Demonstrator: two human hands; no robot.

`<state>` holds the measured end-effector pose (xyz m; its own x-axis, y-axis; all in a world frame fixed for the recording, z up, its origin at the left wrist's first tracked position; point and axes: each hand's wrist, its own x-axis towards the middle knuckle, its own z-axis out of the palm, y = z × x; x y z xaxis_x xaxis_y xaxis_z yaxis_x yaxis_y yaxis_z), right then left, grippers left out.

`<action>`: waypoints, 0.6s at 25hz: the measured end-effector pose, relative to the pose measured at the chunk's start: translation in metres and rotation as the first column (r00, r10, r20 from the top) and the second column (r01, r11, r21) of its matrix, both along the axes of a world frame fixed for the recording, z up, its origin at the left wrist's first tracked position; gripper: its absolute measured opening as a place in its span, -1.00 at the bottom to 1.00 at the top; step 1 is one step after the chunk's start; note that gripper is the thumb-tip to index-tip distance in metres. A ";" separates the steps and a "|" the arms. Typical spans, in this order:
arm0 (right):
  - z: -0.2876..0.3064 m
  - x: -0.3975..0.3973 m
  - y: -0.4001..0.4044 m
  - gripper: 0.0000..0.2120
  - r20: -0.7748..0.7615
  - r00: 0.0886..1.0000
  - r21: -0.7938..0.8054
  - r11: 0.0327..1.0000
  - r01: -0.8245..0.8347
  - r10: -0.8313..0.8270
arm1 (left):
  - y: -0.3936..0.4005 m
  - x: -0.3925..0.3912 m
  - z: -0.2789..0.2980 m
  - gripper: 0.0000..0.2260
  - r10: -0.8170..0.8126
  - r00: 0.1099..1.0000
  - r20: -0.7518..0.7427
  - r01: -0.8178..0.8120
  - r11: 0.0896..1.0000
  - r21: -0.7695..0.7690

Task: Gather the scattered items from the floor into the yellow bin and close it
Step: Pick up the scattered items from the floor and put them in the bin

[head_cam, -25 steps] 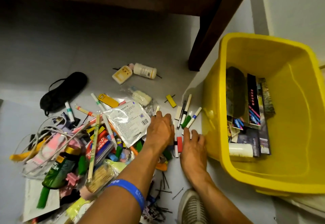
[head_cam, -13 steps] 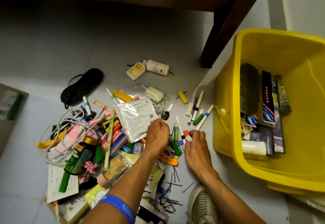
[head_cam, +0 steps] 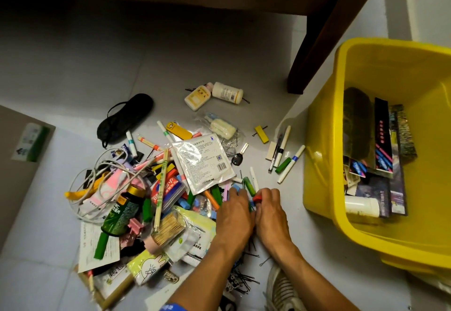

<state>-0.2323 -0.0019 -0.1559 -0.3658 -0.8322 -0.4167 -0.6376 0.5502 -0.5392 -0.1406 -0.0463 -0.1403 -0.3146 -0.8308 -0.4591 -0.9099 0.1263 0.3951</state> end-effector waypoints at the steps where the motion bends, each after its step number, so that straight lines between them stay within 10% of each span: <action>1: 0.000 0.001 0.003 -0.88 0.006 1.000 -0.001 1.000 0.009 -0.009 | 0.008 -0.001 -0.001 -0.78 0.004 1.000 -0.017 -0.004 1.000 0.006; 10: 0.002 -0.024 -0.010 -0.88 0.118 0.972 0.038 0.979 0.199 -0.202 | -0.010 0.018 0.004 -0.91 0.421 0.870 -0.256 -0.369 0.901 0.228; 15: 0.001 -0.011 -0.027 -0.66 -0.107 0.994 0.065 0.998 -0.024 0.031 | -0.024 0.035 0.008 -0.79 0.289 0.954 -0.075 -0.295 0.951 -0.089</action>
